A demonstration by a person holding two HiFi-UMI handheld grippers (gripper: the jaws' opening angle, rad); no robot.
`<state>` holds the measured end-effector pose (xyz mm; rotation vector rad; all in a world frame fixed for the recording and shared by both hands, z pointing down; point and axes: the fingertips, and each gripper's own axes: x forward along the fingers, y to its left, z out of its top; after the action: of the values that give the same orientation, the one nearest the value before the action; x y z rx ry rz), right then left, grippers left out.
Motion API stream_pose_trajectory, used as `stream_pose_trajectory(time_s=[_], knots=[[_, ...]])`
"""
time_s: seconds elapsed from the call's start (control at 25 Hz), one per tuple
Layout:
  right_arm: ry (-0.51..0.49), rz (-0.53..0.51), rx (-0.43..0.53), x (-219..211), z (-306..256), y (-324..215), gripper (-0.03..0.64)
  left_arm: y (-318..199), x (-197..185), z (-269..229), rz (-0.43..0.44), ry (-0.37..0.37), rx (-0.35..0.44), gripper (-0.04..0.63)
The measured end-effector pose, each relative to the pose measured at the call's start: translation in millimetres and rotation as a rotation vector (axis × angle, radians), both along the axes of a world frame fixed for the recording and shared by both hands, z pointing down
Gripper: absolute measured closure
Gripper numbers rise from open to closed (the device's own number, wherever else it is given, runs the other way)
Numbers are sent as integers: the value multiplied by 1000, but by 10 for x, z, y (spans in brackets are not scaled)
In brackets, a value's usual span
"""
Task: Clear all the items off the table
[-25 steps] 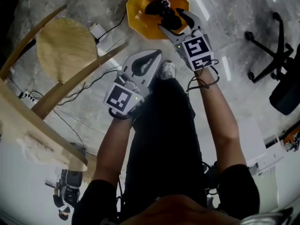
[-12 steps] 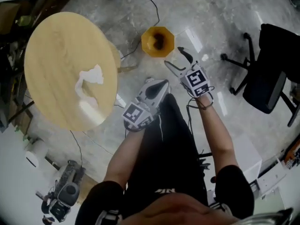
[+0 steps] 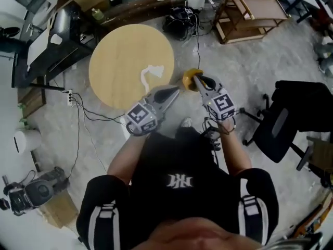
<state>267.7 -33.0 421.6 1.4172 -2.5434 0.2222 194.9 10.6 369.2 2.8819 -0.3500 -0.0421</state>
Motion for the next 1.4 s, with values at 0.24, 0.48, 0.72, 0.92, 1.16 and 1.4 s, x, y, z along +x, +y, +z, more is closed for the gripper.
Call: stream_pose_trajectory(time_s=[0.24,0.48,0.72,0.92,1.16,1.4], knots=[[-31,-259,153,-1216,-936,293,617,243,-1239,-326,-111,-22,11,583],[-139,-408,88,-2420,-1128,752,617,595,-2497,-594,-216,1,26,583],[-196,-518,21,-3400,-1056,1180,617,942,-3428,-458,-283,29,-27,583],[-219,-546,-23,-3644,-972,1467,617,1173,-3633,-318,-250,55,-70,583],[-206,-542,-45,-3450,-970,1447,617,1167,-3534,-370,-267,38,-60,583],[-199,-600,-28,-3420,-969,1494,617,1180,-3323,-384,-228,33,-71,583]])
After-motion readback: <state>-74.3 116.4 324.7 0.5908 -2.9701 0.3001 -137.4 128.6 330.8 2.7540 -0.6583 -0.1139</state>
